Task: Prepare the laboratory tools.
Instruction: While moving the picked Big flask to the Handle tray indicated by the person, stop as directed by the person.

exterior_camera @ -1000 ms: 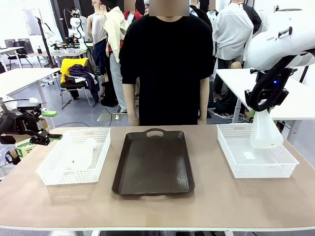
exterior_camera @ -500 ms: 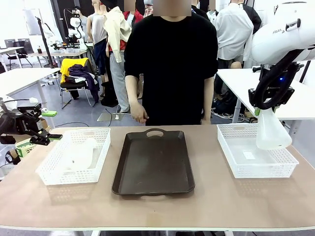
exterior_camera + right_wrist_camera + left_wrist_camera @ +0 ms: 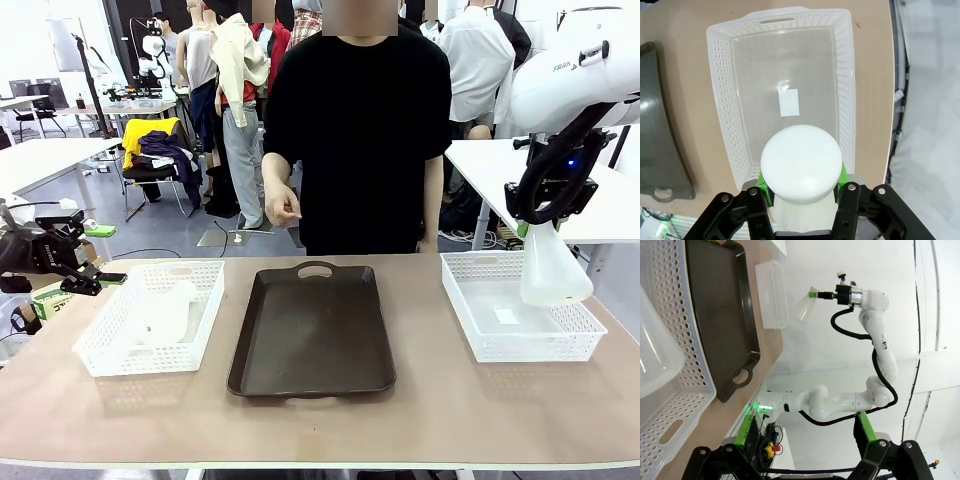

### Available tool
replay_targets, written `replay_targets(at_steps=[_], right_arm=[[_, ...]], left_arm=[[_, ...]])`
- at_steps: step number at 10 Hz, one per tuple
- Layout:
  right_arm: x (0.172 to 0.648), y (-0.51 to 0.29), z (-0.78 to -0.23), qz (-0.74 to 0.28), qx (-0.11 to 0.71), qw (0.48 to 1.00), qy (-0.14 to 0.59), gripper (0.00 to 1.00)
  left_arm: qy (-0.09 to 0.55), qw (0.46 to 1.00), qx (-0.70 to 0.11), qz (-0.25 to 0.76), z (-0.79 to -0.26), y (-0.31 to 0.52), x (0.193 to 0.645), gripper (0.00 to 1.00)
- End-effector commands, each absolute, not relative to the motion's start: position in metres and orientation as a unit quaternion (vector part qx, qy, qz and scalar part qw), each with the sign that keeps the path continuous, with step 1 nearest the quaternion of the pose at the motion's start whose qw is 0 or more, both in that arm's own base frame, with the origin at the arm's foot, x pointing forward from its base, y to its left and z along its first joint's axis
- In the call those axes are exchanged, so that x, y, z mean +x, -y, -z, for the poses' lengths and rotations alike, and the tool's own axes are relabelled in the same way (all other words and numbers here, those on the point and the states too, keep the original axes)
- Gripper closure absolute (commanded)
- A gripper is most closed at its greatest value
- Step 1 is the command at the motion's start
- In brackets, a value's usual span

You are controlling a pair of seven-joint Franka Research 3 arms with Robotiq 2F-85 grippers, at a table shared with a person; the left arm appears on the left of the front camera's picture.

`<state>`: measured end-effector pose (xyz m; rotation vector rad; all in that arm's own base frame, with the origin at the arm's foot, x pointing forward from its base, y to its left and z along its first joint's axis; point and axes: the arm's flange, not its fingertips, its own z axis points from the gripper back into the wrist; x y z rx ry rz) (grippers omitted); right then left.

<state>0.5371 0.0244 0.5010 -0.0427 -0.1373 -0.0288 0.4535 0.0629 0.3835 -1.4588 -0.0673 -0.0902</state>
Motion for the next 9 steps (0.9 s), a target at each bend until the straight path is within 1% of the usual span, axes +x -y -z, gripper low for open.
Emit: replay_targets(at_steps=[1, 9], right_arm=[[0.5406, -0.0262, -0.5020, 0.021, -0.020, 0.997, 0.074, 1.00], [0.5406, -0.0262, -0.5020, 0.021, -0.020, 0.997, 0.074, 1.00]], left_arm=[[0.032, 0.743, -0.667, 0.042, -0.3853, -0.0641, 0.4530, 0.00], [0.032, 0.743, -0.667, 0.042, -0.3853, -0.0641, 0.4530, 0.00]])
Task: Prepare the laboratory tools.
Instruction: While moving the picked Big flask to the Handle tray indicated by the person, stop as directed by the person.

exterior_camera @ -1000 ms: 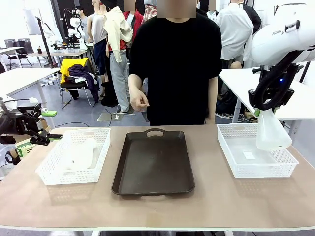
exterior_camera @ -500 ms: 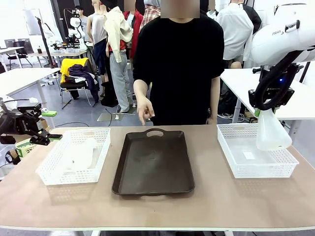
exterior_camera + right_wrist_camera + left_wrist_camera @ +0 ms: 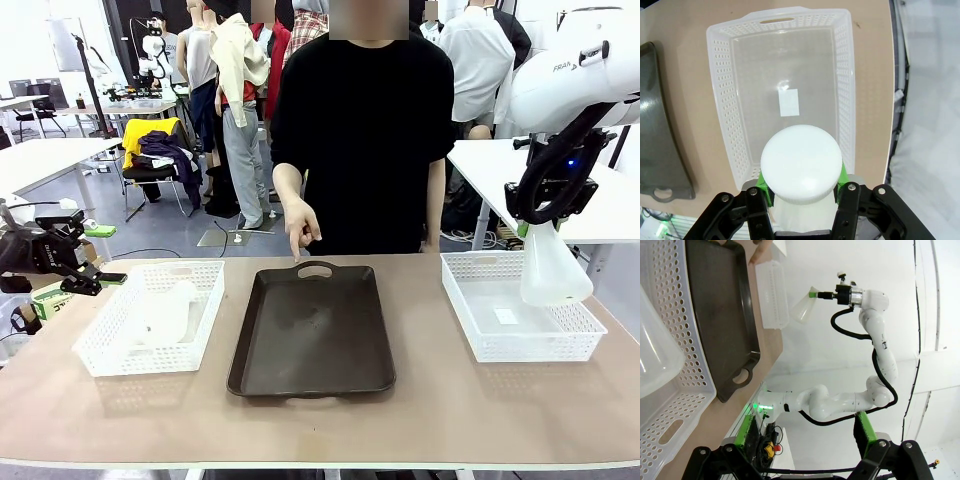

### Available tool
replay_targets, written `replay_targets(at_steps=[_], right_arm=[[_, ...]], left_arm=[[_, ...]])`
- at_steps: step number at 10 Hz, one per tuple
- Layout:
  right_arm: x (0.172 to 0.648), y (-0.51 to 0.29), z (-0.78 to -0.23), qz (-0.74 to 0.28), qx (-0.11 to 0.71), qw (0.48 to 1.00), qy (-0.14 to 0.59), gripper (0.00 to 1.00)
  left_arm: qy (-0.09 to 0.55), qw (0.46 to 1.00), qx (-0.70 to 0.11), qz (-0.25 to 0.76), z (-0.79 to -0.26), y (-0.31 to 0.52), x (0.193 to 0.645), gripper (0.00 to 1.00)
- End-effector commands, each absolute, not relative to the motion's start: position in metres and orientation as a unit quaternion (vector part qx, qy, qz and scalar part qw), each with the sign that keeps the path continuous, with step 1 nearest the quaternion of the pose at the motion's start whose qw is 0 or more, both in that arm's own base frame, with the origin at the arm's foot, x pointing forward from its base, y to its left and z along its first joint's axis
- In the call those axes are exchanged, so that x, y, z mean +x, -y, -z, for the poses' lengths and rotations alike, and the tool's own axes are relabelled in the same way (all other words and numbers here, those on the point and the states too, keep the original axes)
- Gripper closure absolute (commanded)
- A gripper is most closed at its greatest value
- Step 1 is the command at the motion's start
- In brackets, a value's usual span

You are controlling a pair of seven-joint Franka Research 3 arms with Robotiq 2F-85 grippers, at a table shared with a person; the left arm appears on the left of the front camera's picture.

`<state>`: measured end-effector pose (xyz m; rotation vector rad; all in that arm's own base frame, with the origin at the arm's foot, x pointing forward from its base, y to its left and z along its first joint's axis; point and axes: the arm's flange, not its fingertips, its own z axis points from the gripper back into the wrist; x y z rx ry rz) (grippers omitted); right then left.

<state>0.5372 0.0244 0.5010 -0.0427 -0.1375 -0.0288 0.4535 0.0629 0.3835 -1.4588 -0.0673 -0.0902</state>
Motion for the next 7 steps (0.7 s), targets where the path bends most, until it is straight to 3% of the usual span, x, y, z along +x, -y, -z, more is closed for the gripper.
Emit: replay_targets(at_steps=[1, 7], right_arm=[[0.5406, -0.0262, -0.5020, 0.021, -0.020, 0.997, 0.074, 1.00], [0.5379, -0.0334, -0.5078, 0.000, -0.004, 0.997, 0.075, 1.00]], left_arm=[[0.032, 0.743, -0.667, 0.042, -0.3853, -0.0641, 0.4530, 0.00], [0.032, 0.743, -0.667, 0.042, -0.3853, -0.0641, 0.4530, 0.00]])
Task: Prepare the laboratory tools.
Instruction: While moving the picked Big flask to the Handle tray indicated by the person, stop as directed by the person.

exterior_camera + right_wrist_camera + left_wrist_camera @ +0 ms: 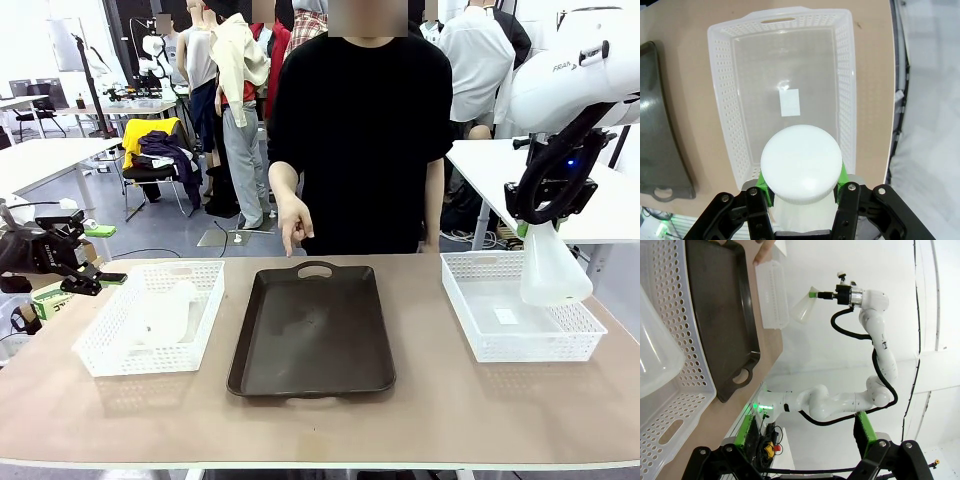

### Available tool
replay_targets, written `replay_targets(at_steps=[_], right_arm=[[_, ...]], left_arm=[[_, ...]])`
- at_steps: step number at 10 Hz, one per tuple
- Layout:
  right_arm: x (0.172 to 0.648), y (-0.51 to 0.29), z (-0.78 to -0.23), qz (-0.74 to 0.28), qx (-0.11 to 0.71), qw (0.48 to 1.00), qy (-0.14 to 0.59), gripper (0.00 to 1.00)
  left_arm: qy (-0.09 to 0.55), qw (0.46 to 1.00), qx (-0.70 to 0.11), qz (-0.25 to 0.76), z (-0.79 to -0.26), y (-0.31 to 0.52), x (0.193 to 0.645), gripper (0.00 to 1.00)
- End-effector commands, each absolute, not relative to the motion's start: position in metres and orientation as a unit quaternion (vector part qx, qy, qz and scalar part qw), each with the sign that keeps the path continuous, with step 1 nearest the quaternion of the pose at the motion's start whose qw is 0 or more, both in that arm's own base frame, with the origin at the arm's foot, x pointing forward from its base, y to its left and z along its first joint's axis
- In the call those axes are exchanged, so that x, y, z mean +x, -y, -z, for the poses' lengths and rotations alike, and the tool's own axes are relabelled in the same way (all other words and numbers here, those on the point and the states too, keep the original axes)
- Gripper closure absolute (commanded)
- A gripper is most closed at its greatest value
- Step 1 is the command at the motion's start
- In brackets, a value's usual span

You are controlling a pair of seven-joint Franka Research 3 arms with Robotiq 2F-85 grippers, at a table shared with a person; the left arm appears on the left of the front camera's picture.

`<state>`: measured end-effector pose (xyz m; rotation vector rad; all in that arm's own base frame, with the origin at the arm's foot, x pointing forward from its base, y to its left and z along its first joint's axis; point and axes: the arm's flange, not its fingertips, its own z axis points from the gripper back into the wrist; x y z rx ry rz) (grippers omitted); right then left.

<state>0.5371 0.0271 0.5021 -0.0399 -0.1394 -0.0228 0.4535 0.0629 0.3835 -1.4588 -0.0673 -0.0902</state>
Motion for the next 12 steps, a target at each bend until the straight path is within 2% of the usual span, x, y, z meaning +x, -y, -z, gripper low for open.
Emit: replay_targets(at_steps=[1, 7, 12], right_arm=[[0.538, -0.047, -0.516, -0.015, 0.000, 0.997, 0.075, 1.00], [0.537, -0.168, -0.565, -0.122, 0.073, 0.989, 0.052, 1.00], [0.542, -0.314, -0.531, -0.224, 0.048, 0.973, 0.008, 1.00]], left_arm=[[0.032, 0.743, -0.667, 0.042, -0.385, -0.064, 0.453, 0.00], [0.032, 0.743, -0.667, 0.042, -0.385, -0.064, 0.453, 0.00], [0.032, 0.743, -0.667, 0.042, -0.385, -0.064, 0.453, 0.00]])
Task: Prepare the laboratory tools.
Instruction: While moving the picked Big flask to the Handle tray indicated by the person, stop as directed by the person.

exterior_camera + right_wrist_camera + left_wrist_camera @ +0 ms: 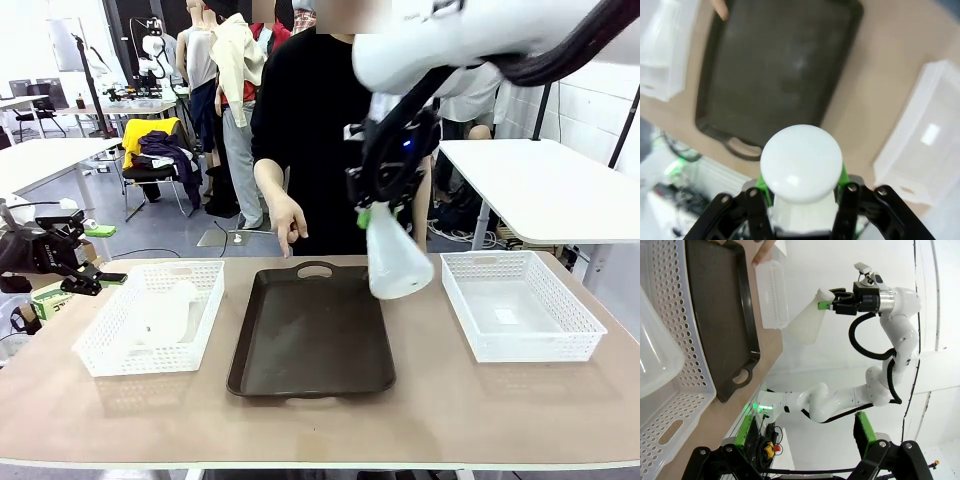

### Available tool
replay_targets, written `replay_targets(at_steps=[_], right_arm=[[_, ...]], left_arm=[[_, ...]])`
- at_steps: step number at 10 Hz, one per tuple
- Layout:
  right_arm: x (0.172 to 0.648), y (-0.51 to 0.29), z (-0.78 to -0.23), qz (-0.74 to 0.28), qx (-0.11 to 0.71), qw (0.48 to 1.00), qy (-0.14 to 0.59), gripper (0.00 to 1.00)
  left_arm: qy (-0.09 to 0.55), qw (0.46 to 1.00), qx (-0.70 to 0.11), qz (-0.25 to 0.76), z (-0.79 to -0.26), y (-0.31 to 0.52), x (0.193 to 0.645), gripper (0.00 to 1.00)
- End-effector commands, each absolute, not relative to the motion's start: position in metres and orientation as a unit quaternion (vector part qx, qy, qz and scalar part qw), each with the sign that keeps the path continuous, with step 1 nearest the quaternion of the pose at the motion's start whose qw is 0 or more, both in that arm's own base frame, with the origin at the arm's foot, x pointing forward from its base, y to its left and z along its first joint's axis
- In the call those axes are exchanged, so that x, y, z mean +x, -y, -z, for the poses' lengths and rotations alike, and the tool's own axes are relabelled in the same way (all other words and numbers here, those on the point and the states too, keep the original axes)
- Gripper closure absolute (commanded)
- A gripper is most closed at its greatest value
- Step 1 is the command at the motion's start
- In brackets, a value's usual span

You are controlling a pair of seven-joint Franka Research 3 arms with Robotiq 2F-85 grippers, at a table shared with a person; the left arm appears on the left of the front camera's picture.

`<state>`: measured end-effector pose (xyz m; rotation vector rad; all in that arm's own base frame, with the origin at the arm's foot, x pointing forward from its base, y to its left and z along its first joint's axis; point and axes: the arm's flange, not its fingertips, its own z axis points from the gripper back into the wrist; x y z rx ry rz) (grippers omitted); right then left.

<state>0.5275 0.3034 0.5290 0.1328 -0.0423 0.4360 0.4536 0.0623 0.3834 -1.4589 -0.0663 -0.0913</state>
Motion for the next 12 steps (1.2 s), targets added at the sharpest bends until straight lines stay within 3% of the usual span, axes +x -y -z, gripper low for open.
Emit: replay_targets(at_steps=[1, 6, 12], right_arm=[[0.542, -0.335, -0.516, -0.241, 0.049, 0.969, -0.014, 1.00], [0.547, -0.386, -0.457, -0.276, 0.059, 0.956, -0.073, 1.00], [0.559, -0.377, -0.457, -0.242, 0.093, 0.964, -0.058, 1.00]], left_arm=[[0.032, 0.743, -0.667, 0.042, -0.385, -0.064, 0.453, 0.00], [0.032, 0.743, -0.667, 0.042, -0.385, -0.064, 0.453, 0.00], [0.032, 0.743, -0.667, 0.042, -0.385, -0.064, 0.453, 0.00]])
